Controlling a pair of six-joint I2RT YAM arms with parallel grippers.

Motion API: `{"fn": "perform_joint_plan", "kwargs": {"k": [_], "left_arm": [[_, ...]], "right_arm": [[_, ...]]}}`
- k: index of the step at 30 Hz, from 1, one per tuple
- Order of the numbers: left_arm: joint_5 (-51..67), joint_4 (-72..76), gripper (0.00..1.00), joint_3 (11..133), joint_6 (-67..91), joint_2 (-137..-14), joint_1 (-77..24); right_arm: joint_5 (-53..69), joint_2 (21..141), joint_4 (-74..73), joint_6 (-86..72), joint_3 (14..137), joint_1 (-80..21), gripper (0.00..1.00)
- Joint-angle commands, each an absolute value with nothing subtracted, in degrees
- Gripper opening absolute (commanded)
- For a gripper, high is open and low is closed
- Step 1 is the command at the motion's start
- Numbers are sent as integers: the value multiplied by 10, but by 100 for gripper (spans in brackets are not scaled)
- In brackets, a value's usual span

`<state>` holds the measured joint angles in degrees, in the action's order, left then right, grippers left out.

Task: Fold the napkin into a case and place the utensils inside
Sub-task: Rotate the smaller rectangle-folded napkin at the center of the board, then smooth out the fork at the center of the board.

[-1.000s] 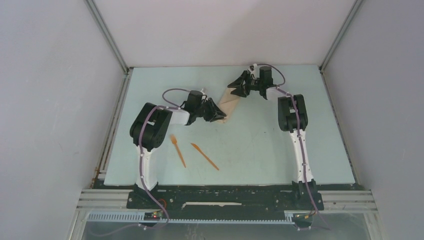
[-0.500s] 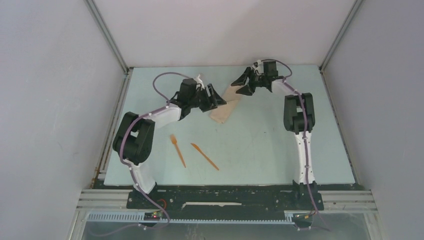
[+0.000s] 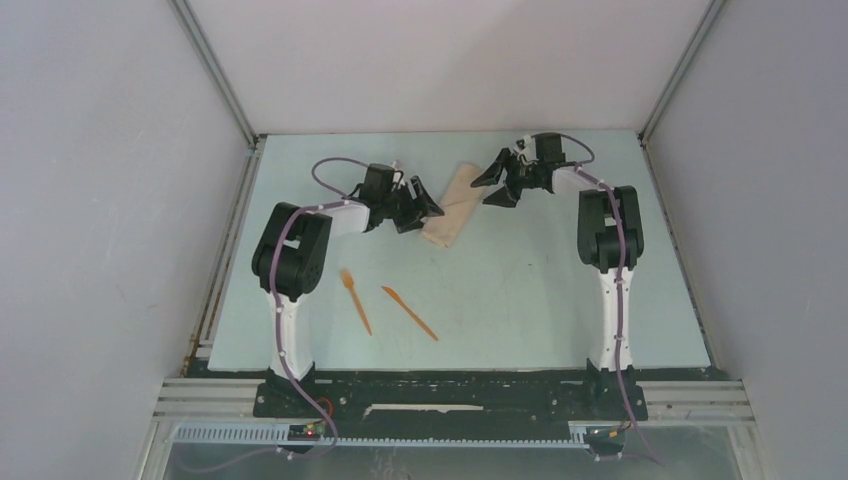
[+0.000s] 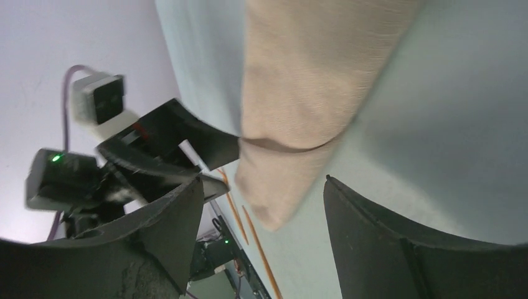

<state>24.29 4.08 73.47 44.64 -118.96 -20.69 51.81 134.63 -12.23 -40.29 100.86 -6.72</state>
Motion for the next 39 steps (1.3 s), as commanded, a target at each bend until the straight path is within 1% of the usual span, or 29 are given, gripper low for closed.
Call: {"fn": "perform_joint_plan", "kwargs": {"k": [1, 5, 9, 14, 17, 20, 24, 27, 29, 32, 33, 35, 36, 37, 38, 39], "left_arm": [[238, 58, 76, 710, 453, -1160, -224], [234, 118, 72, 655, 492, -1134, -250], [216, 164, 70, 628, 535, -1125, -302], [190, 190, 71, 653, 564, -1149, -361], [199, 195, 74, 684, 576, -1170, -370], [199, 195, 77, 696, 565, -1164, -370], [195, 170, 79, 681, 536, -1122, -370], [183, 150, 81, 628, 502, -1052, -364], [193, 145, 83, 588, 484, -1002, -349], [216, 142, 83, 552, 470, -944, -309], [219, 147, 79, 547, 468, -936, -295], [234, 165, 68, 556, 465, -943, -268], [246, 171, 62, 573, 468, -960, -256], [261, 177, 55, 594, 474, -982, -245], [277, 183, 48, 618, 484, -1007, -234], [283, 193, 43, 638, 494, -1032, -226]], "right_arm": [[492, 1384, -149, -375, 1044, -81, 78], [468, 1431, -203, -351, 1120, -97, 78], [461, 1470, -231, -335, 1199, -115, 77], [471, 1512, -278, -306, 1294, -142, 77], [498, 1514, -268, -298, 1301, -155, 77], [519, 1516, -275, -285, 1313, -161, 77], [492, 1495, -320, -257, 1339, -152, 78], [424, 1456, -402, -220, 1352, -139, 79], [377, 1418, -431, -203, 1337, -132, 80], [372, 1346, -424, -195, 1275, -121, 81], [384, 1327, -413, -200, 1249, -116, 81], [431, 1287, -357, -234, 1170, -107, 80], [464, 1268, -310, -261, 1115, -104, 79], [510, 1249, -251, -294, 1057, -104, 78], [538, 1232, -187, -326, 1000, -105, 75], [560, 1216, -119, -364, 927, -106, 69]]}}
